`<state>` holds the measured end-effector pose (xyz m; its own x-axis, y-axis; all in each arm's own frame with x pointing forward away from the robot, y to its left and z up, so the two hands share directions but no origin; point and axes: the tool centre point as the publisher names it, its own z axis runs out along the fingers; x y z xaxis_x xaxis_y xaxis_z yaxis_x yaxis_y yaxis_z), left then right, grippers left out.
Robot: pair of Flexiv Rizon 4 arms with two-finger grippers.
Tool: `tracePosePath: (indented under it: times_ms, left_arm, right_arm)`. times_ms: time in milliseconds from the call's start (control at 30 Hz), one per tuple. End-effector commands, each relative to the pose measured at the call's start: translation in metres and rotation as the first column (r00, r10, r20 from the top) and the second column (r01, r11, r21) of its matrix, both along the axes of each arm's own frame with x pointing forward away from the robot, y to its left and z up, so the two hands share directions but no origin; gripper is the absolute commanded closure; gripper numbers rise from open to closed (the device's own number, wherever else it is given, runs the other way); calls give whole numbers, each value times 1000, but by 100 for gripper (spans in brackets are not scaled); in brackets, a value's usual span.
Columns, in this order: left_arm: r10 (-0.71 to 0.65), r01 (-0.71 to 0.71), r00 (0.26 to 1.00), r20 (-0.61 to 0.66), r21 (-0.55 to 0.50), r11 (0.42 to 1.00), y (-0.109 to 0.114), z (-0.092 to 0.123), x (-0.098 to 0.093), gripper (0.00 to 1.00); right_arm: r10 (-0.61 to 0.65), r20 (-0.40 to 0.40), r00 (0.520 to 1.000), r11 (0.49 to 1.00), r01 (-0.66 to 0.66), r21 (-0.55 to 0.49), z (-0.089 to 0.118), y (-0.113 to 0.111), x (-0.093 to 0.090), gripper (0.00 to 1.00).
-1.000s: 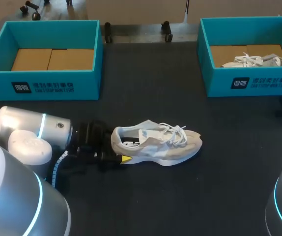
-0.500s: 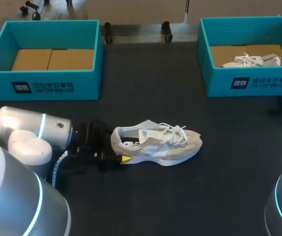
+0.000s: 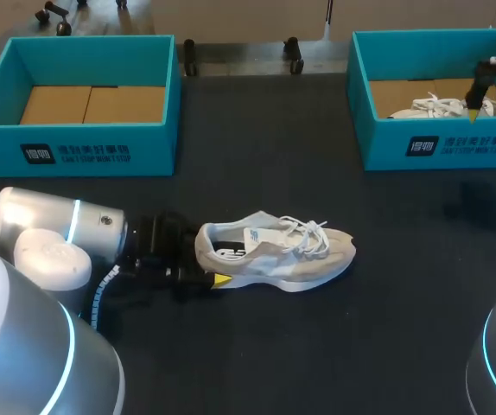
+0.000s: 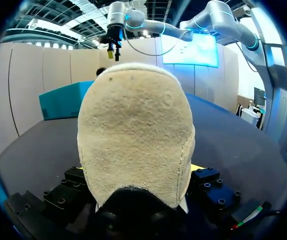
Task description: Take the shoe out of the shoebox, open the shoe tongue, remove and reinsert the insole, then place the shoe into the shoebox
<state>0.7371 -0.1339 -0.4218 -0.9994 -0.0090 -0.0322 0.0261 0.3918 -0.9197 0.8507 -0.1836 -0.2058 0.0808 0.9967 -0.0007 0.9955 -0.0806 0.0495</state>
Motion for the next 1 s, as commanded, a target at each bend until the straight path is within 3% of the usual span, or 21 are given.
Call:
tracePosePath:
  times_ms: [33, 200, 900, 1000]
  left_arm:
    - [1, -1, 1000, 0, 6, 1000, 0, 1, -1, 100]
    - [1, -1, 1000, 0, 6, 1000, 0, 1, -1, 100]
    - [1, -1, 1000, 0, 6, 1000, 0, 1, -1, 100]
    - [1, -1, 1000, 0, 6, 1000, 0, 1, -1, 100]
  right_arm:
    - [15, 12, 1000, 1000, -15, -6, 1, 26, -12, 0]
    - [10, -20, 1000, 1000, -10, 5, -8, 52, -17, 0]
    - [34, -25, 999, 999, -34, 16, -11, 53, -15, 0]
    - [53, -32, 998, 998, -53, 20, -21, 66, -19, 0]
